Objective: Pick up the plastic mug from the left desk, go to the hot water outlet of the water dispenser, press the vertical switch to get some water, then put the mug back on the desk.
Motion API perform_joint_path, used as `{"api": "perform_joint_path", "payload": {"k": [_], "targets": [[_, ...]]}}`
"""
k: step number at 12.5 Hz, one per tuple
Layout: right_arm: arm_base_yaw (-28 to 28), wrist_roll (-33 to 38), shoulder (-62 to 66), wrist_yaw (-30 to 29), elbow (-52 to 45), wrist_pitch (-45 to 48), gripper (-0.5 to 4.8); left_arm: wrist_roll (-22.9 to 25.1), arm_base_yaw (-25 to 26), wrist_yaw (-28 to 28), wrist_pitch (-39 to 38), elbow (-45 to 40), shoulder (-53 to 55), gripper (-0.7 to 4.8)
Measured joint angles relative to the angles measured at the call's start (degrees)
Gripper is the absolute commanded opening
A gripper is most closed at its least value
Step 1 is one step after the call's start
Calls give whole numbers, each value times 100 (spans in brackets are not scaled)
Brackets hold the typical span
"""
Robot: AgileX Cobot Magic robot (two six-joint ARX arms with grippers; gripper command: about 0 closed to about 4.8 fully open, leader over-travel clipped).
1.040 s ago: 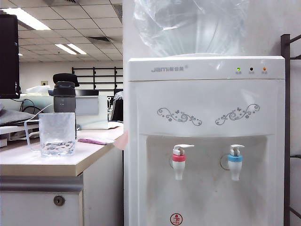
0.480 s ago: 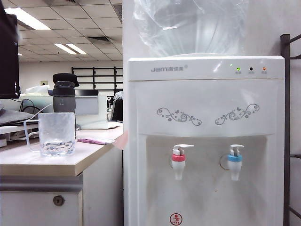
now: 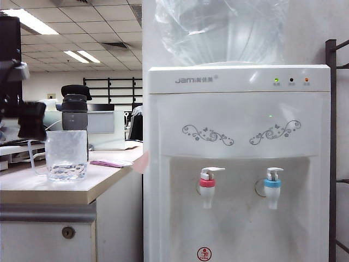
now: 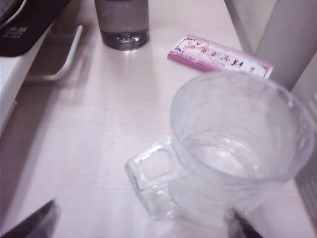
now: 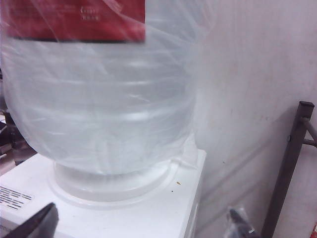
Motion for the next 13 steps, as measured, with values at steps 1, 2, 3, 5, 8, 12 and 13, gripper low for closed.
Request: {"api": "perform_joint_path", "payload": {"k": [1,2,3,5,8,12,13], "targets": [[0,-15,31,0,0,15,444,153,0,-15,44,0,59,479],[0,-31,63,-2,-2,20,444,350,0,-101,55,0,120,479],[0,-39,79,-2,-2,70,444,518,0,-382,98,0,184,479],[0,-94,76,-7,-2,92,444,581,0,-697,146,0,195,479],[0,-195,76,-11,-2,92,444,514,0,-826,807,0,581,479],[0,-203,76,-11,-2,94,443,334,0,-896,955,0,861,479],[-2,-203,76,-11,-2,92,442,328,0,-975,1368,0,986,479]]}}
